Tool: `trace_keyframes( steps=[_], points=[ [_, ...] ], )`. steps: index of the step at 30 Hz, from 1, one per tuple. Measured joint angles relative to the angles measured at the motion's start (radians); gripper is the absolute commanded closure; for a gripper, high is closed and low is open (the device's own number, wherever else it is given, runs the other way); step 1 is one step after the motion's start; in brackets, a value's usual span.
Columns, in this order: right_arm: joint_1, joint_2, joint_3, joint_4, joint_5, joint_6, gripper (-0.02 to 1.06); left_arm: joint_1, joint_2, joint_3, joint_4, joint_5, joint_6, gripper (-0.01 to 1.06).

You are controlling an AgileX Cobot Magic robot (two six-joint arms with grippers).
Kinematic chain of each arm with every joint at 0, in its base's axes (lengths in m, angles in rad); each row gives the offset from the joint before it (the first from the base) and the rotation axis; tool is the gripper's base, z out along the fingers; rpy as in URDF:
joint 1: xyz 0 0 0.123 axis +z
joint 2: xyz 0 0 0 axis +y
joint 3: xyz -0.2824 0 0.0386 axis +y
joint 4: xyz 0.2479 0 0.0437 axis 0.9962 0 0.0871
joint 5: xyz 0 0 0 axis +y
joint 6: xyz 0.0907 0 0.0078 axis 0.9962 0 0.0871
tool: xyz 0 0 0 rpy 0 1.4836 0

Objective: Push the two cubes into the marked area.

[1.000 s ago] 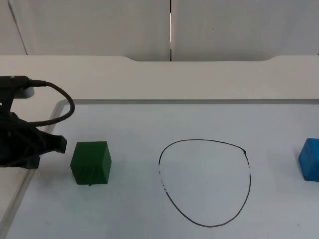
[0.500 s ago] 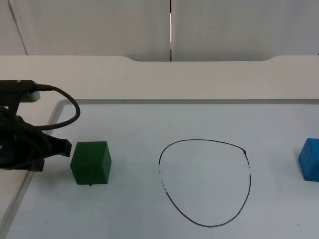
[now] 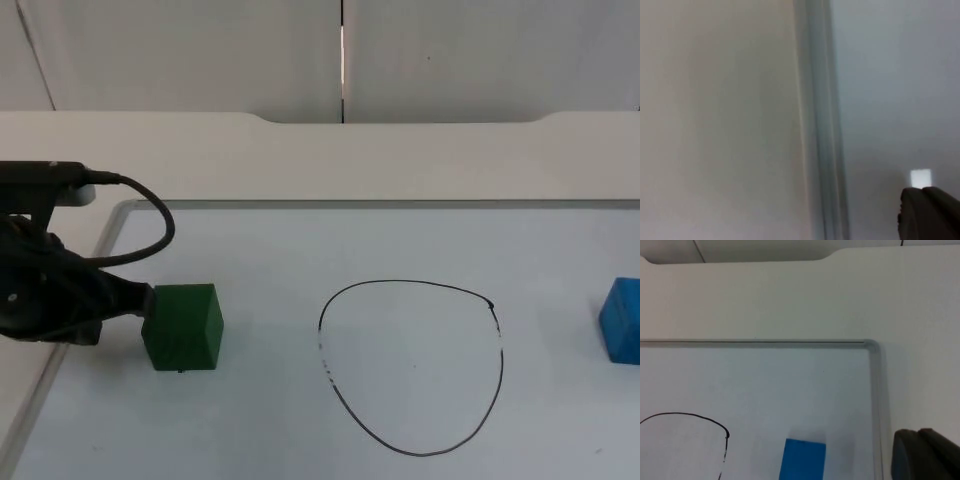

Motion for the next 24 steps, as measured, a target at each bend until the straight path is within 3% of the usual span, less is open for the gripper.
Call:
trace_keyframes(
  steps=[16,24],
  points=[
    [0.0,0.0,0.0,0.004,0.0,-0.006,1.05,-0.025,0.0,-0.023,-0.003,0.051,0.0,1.05],
    [0.0,0.0,0.0,0.008,0.0,-0.006,1.05,-0.081,0.0,-0.023,-0.027,0.024,0.0,1.05]
  ],
)
